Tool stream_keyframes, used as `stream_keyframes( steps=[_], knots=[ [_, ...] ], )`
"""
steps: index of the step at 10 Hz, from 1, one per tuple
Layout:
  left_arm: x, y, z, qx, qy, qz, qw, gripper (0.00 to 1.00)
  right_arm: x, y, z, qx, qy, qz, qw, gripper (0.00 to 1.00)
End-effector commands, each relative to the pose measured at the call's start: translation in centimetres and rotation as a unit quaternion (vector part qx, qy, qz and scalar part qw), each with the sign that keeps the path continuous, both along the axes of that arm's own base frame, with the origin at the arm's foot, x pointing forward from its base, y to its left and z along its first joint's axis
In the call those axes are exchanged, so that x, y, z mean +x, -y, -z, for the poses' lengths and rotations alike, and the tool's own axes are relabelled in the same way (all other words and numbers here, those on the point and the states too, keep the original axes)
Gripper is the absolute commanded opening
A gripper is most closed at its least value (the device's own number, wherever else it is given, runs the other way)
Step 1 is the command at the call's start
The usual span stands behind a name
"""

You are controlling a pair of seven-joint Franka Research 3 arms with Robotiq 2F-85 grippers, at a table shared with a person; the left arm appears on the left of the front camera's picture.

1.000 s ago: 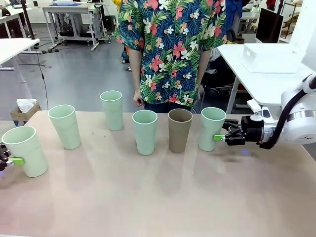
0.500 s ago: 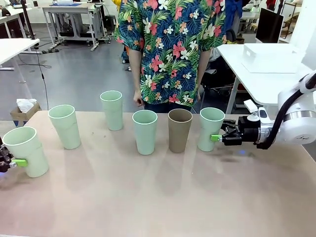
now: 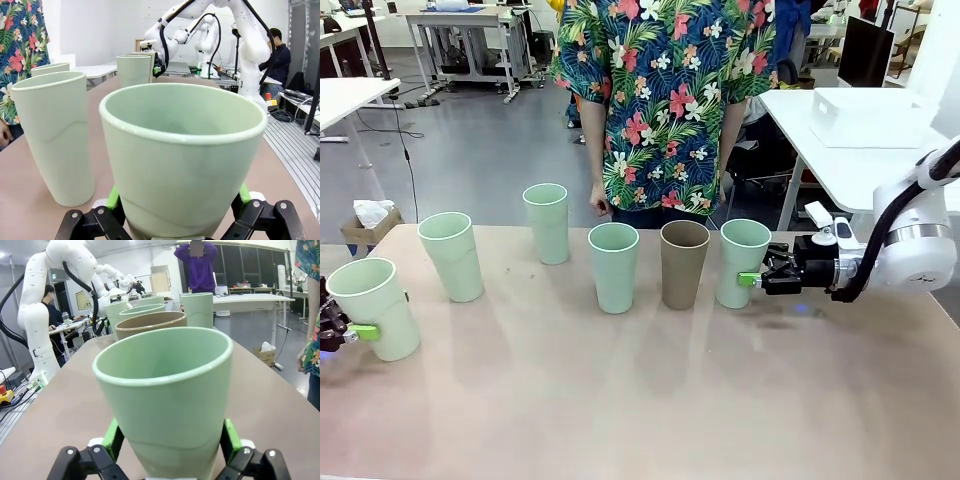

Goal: Stack the cups and store them in the basket.
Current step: Pick up two Reusable plastic cups , one in each hand.

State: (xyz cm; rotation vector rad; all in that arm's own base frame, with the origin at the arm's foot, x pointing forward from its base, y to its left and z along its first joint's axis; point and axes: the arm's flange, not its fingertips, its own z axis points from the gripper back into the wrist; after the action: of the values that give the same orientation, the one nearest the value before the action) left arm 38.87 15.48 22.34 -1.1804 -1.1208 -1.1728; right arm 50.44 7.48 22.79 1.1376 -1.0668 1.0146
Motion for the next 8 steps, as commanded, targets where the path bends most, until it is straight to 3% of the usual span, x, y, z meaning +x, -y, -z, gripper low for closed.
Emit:
stream_keyframes(
  steps=[1,8],
  knots=[
    [-0.3,0.9,-0.1,-0.002,0.011,-0.011,1.000,1.00,0.2,-1.2,-0.3,-0.002,-0.012,0.015,1.000,1.00],
    [-0.2,1.6,-0.1,-0.003,0.016,-0.017,1.000,1.00,0.7,-3.0,0.3,0.003,-0.023,0.006,1.000,1.00]
  ],
)
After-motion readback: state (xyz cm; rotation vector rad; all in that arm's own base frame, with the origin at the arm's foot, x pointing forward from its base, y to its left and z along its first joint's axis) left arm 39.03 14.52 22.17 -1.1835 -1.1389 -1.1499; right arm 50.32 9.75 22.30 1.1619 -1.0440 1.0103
